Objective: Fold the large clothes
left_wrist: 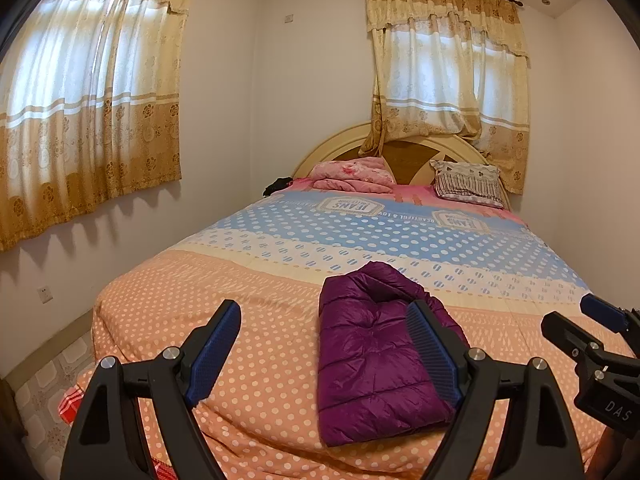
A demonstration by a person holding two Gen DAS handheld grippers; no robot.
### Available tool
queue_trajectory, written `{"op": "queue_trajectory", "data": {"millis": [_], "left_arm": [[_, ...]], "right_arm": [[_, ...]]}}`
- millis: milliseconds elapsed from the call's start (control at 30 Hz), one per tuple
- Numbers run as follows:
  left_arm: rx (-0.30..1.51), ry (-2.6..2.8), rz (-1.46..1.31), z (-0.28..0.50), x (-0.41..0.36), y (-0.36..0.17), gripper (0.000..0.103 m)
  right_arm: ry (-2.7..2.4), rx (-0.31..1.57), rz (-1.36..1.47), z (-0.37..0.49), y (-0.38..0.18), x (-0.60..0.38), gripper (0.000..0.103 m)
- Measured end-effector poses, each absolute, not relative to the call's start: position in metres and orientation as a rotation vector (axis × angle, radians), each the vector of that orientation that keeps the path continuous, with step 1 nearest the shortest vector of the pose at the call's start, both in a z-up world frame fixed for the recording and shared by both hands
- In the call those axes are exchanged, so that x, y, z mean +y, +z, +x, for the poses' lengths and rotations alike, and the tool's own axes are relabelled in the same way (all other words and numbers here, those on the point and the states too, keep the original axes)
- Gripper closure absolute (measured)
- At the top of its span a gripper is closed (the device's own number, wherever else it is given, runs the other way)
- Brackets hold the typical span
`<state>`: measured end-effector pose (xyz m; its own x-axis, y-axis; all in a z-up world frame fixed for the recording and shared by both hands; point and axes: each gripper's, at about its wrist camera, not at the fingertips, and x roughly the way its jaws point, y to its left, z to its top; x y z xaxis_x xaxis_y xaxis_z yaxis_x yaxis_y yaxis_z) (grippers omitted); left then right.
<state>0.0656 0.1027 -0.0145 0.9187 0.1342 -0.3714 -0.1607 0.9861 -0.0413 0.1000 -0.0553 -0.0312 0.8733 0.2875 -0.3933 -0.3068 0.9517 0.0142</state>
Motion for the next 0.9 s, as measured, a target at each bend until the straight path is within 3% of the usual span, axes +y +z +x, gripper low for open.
{"op": "queue_trajectory", "data": {"millis": [900], "left_arm": [[0.371,0.163,-0.05,0.0668,0.0995,-0.0165,0.016]], "right_arm": [[0.33,0.388,-0.072,0.0987,-0.0313,-0.0523,0.023]]}}
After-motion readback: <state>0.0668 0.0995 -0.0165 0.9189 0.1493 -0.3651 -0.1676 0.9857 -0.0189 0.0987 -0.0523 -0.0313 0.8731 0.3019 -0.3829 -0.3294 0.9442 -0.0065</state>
